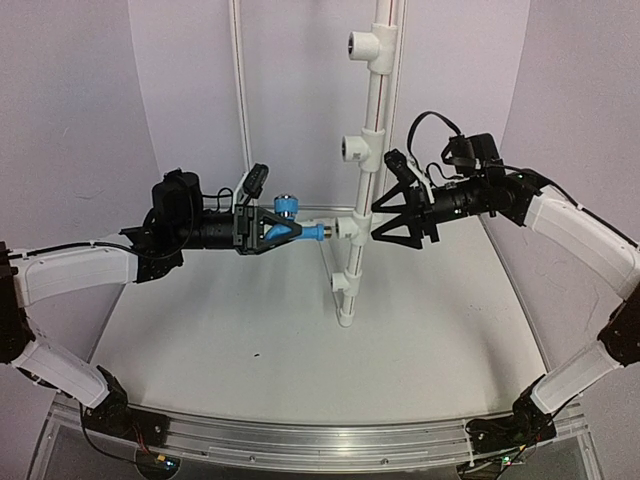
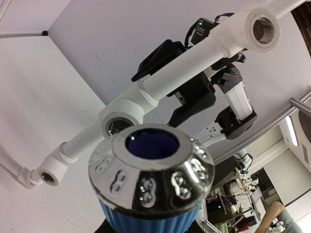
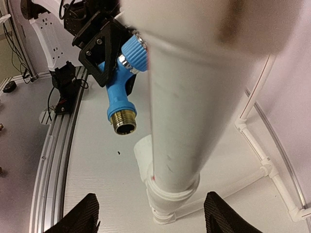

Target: Install the water faucets

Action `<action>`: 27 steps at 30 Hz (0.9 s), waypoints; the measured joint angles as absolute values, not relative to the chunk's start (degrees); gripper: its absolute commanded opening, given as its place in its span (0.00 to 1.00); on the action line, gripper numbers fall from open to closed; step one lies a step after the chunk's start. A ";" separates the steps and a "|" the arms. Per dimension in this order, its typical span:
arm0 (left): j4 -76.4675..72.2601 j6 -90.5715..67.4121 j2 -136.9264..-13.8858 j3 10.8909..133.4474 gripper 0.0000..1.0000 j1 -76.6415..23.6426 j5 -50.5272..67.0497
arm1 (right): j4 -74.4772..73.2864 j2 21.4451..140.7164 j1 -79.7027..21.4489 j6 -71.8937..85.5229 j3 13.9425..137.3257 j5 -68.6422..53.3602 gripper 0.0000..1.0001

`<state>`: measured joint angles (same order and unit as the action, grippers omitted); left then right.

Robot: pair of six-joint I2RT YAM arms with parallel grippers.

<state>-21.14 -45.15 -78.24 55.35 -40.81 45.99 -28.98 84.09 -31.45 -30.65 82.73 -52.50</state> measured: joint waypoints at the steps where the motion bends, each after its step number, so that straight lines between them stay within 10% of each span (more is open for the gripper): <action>1: -21.45 -45.26 -78.24 55.19 0.00 -40.60 46.21 | -28.46 84.39 -31.39 -30.00 82.65 -52.99 0.72; 27: -30.67 -51.06 -84.68 54.10 0.00 -38.46 52.13 | -3.64 86.54 -30.89 -10.50 80.97 -59.87 0.61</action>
<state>-30.67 -51.06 -84.68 54.10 -38.46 52.13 -3.64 86.54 -30.89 -10.50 80.97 -59.87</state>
